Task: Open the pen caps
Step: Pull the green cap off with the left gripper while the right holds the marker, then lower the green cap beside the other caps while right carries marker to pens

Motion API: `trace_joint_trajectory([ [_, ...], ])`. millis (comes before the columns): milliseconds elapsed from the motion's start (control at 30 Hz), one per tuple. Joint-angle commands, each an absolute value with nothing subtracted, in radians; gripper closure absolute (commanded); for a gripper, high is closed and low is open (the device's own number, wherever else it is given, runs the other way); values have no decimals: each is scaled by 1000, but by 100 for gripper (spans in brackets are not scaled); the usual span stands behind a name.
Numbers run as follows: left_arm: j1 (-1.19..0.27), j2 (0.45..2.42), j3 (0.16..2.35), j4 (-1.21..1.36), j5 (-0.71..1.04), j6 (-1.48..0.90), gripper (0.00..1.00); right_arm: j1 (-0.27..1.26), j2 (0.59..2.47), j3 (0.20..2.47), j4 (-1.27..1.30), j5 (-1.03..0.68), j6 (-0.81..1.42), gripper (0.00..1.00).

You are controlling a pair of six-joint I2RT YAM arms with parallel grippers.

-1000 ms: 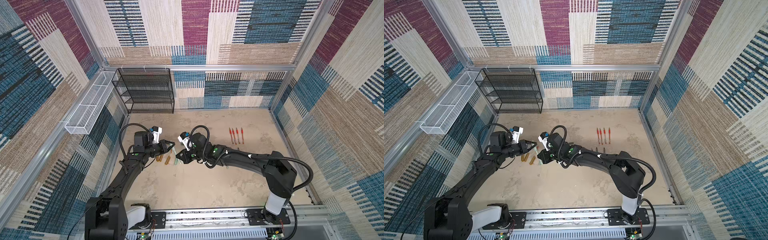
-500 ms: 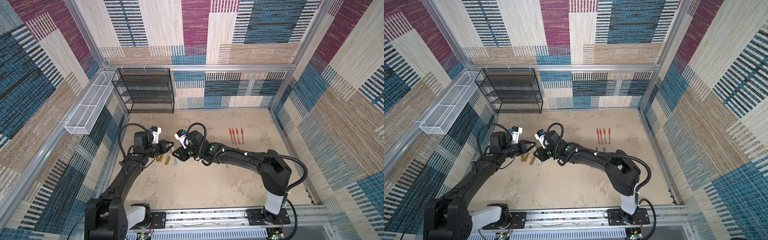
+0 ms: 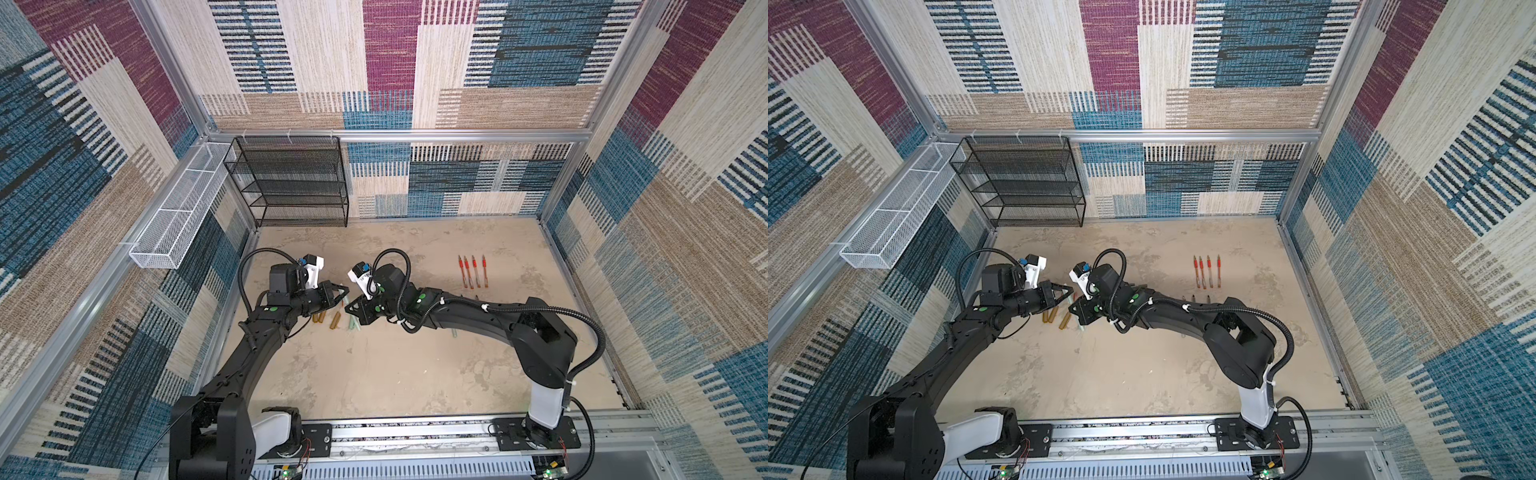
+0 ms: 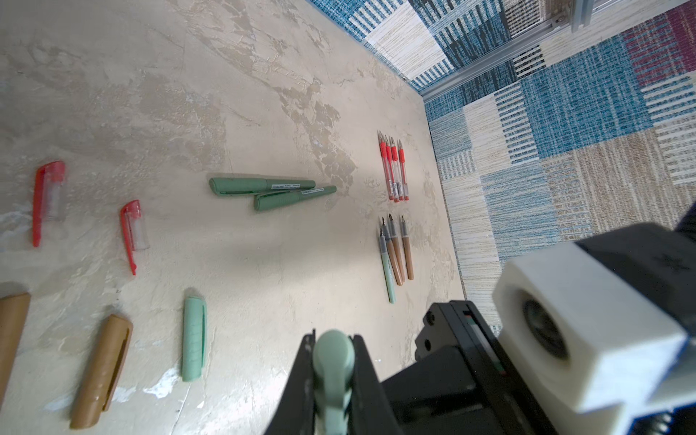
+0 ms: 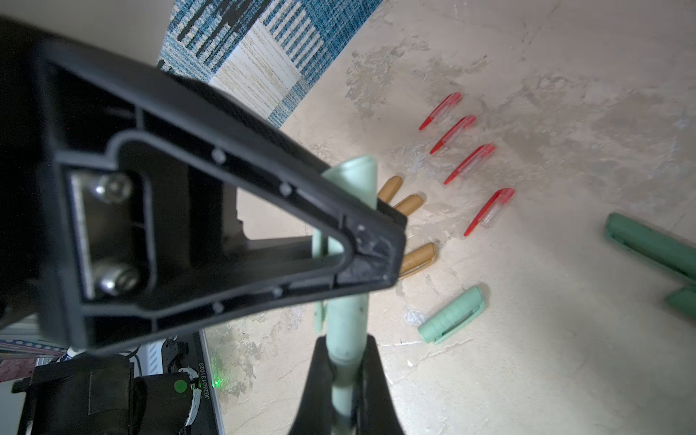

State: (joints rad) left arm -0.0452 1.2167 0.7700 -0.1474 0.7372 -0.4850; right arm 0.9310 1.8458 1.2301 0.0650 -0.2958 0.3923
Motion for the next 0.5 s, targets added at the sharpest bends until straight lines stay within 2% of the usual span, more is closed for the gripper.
trace_joint_trajectory([
  [0,-28,1237,805,-121,661,-484,100,932,1756,1028,3,-293,454,100],
  [200,-28,1287,813,-107,673,-502,100,917,1606,844,24,-238,483,100],
  [300,-76,1319,848,-185,661,-440,100,878,1526,798,-27,-197,509,100],
  [467,-197,1397,865,-299,514,-275,100,762,1397,715,-80,-165,537,100],
])
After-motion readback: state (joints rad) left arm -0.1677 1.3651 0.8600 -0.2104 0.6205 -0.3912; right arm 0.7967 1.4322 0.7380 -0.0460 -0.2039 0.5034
